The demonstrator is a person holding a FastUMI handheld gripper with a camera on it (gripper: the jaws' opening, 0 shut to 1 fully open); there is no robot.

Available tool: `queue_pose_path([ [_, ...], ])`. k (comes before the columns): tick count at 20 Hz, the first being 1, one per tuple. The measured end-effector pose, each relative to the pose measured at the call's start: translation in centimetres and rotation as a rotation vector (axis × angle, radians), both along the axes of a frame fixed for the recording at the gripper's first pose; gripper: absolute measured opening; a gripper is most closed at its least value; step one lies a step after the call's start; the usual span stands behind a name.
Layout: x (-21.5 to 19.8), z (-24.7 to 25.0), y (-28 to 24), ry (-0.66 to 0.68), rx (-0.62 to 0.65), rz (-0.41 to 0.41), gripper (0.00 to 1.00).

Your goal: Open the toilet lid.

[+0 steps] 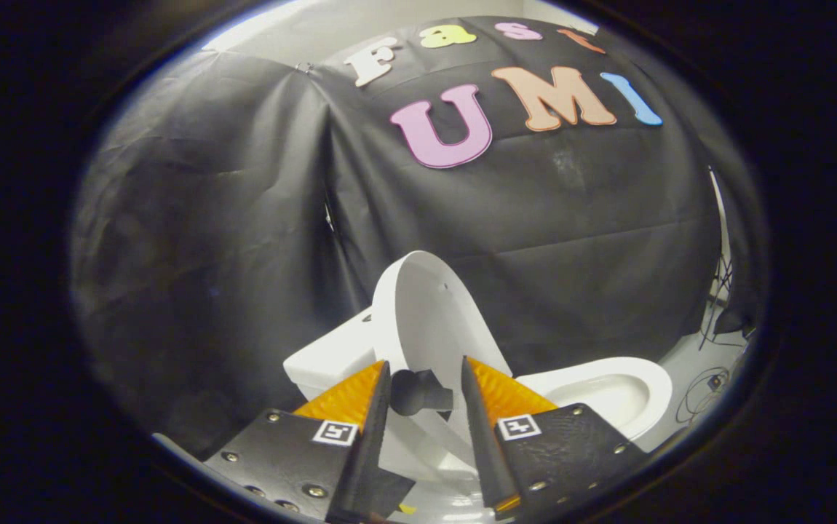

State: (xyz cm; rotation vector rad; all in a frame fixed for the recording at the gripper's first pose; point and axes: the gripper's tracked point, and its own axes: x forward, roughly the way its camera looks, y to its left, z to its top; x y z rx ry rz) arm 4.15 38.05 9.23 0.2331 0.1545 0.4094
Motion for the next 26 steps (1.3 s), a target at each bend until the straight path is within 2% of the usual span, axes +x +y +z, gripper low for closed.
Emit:
queue_pose_path([
  [3, 0.2, 0.2, -1.4, 0.005, -0.005, 0.0, 0.61],
  [6, 0.5, 0.3, -3.3, 0.006, -0.01, -0.02, 0.91],
  [12, 1.2, 0.2, -6.9, 0.009, -0.029, -0.077, 0.93],
  [16, 1.4, -0.4, -9.6, 0.006, -0.084, -0.123, 0.93],
  [17, 1.4, -0.7, -10.2, 0.01, -0.089, -0.126, 0.93],
  [18, 1.4, -0.9, -10.6, 0.015, -0.088, -0.123, 0.97],
  [26, 0.5, -2.0, -16.7, 0.016, -0.144, -0.18, 0.98],
])
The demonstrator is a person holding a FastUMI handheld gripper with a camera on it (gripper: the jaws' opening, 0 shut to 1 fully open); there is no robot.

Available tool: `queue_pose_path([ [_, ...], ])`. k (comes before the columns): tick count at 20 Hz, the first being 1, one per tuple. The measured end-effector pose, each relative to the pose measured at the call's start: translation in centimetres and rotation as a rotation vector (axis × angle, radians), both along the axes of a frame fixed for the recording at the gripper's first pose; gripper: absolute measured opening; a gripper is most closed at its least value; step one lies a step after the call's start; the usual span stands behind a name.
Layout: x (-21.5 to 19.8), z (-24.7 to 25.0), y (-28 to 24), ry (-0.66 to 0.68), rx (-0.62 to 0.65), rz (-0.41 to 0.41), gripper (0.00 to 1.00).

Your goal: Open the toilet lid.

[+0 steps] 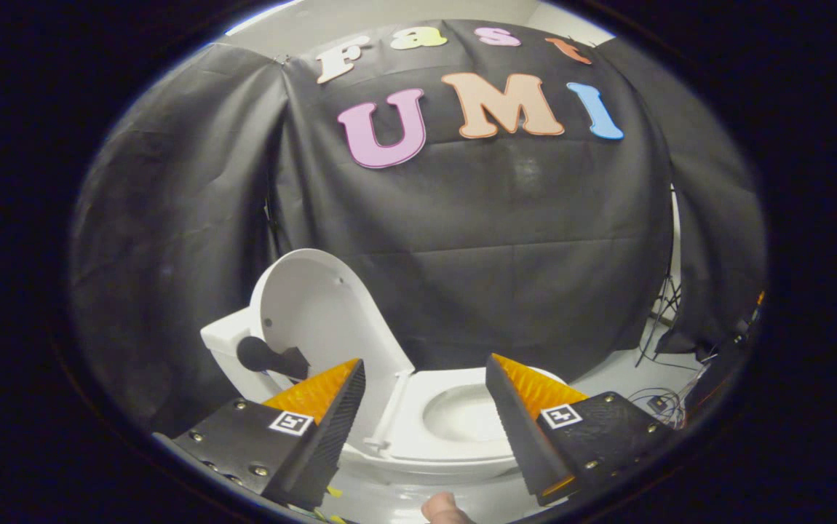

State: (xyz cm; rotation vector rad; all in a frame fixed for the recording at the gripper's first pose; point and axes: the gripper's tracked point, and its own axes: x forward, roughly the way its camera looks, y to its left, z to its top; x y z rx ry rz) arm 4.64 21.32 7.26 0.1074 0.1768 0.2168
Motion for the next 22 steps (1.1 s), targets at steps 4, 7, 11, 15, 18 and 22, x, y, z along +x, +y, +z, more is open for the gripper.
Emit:
queue_pose_path([
  [4, -0.9, 0.3, -3.9, -0.022, -0.024, -0.037, 0.98],
  [7, -1.3, 0.7, -6.4, -0.039, -0.027, -0.059, 0.98],
  [11, -1.8, 0.9, -8.9, -0.041, -0.009, -0.079, 0.98],
  [15, -2.2, 2.0, -10.4, -0.072, 0.028, -0.084, 0.98],
  [18, -2.3, 3.1, -11.4, -0.109, 0.032, -0.1, 0.98],
  [22, -2.1, 2.7, -12.2, -0.111, 0.002, -0.122, 0.98],
])
